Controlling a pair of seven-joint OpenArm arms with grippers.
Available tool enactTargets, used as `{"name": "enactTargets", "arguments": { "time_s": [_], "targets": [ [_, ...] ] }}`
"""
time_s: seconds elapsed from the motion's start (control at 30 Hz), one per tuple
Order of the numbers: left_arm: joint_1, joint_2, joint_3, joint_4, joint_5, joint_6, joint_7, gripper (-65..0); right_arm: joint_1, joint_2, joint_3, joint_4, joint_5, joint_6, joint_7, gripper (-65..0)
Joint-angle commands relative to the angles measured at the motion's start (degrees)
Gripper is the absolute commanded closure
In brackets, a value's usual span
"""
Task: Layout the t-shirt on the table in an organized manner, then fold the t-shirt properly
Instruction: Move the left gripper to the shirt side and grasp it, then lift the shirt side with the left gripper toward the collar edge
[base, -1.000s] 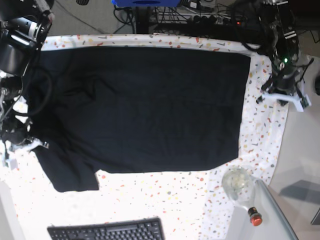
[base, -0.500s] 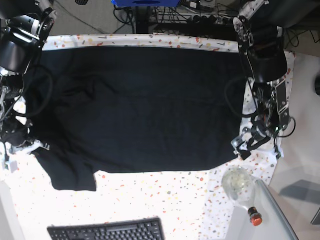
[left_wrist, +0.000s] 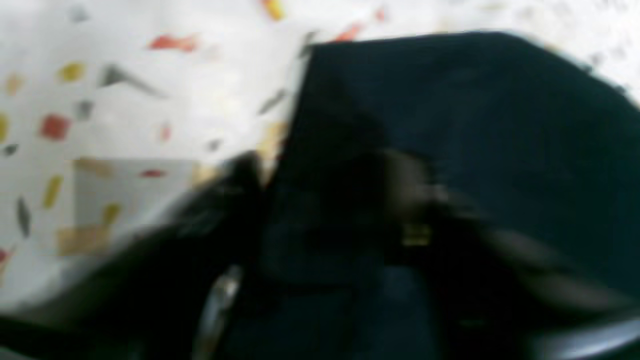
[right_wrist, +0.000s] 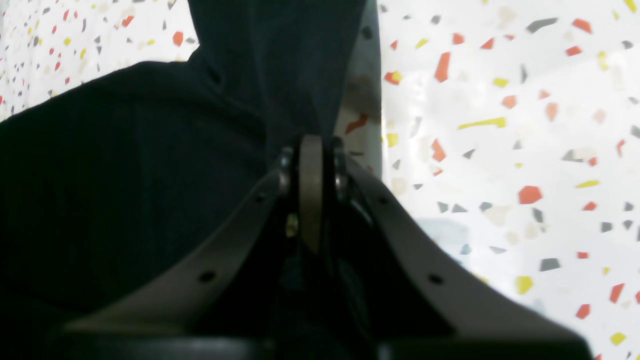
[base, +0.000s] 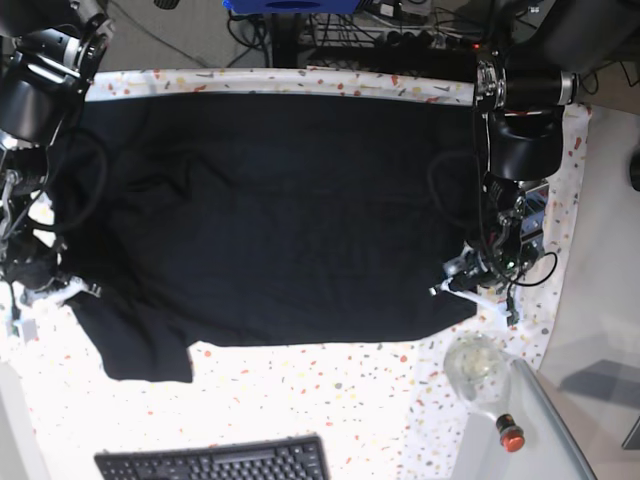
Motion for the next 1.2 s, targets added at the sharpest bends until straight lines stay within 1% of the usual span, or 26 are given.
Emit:
{"name": "enactTargets", "arguments": {
  "time_s": [0.0, 0.03, 0.17, 0.33, 0.5, 0.6, 0.73, 0.83, 1.0, 1.17],
  "targets": [
    [-1.58, -0.06, 0.01, 0.88, -0.18, -0.13, -0.03, -8.1, 1.07, 1.03, 0.11, 1.11, 0.74, 0.55, 1.24, 0.0],
    [-1.58, -0.06, 0.01, 1.85, -0.09, -0.13, -0.03, 0.0, 0.98, 1.03, 0.11, 1.11, 0.74, 0.55, 1.24, 0.0],
    [-0.88, -0.15, 0.10, 6.86, 0.26, -0.13, 0.59, 0.0, 0.98, 1.03, 0.11, 1.11, 0.74, 0.55, 1.24, 0.0],
    [0.79, 0.38, 0.10, 12.13, 7.56, -0.13, 3.84, 0.0, 0.98, 1.03, 0.11, 1.11, 0.74, 0.55, 1.24, 0.0],
    [7.38, 1.87, 0.10, 25.58, 14.24, -0.13, 6.66, 0.0, 0.98, 1.03, 0.11, 1.11, 0.74, 0.55, 1.24, 0.0],
    [12.22, 2.31, 0.10, 33.32, 19.16, -0.13, 10.35, 0.0, 0.98, 1.03, 0.11, 1.11, 0.74, 0.55, 1.24, 0.0],
    [18.37, 2.57, 0.10, 41.14, 23.91, -0.13, 14.92, 0.0, 0.98, 1.11, 0.11, 1.11, 0.74, 0.55, 1.24, 0.0],
    [22.68, 2.40, 0.45, 45.10, 25.31, -0.40, 17.82, 0.0, 1.07, 1.11, 0.11, 1.11, 0.74, 0.55, 1.24, 0.0],
    [27.52, 0.82, 5.20, 46.59, 24.79, -0.40, 21.25, 0.0, 1.15, 0.94, 0.11, 1.11, 0.74, 0.55, 1.24, 0.0],
    [29.54, 1.08, 5.64, 46.51, 24.87, -0.40, 21.86, 0.0, 1.24, 0.94, 0.11, 1.11, 0.74, 0.55, 1.24, 0.0]
  ]
}}
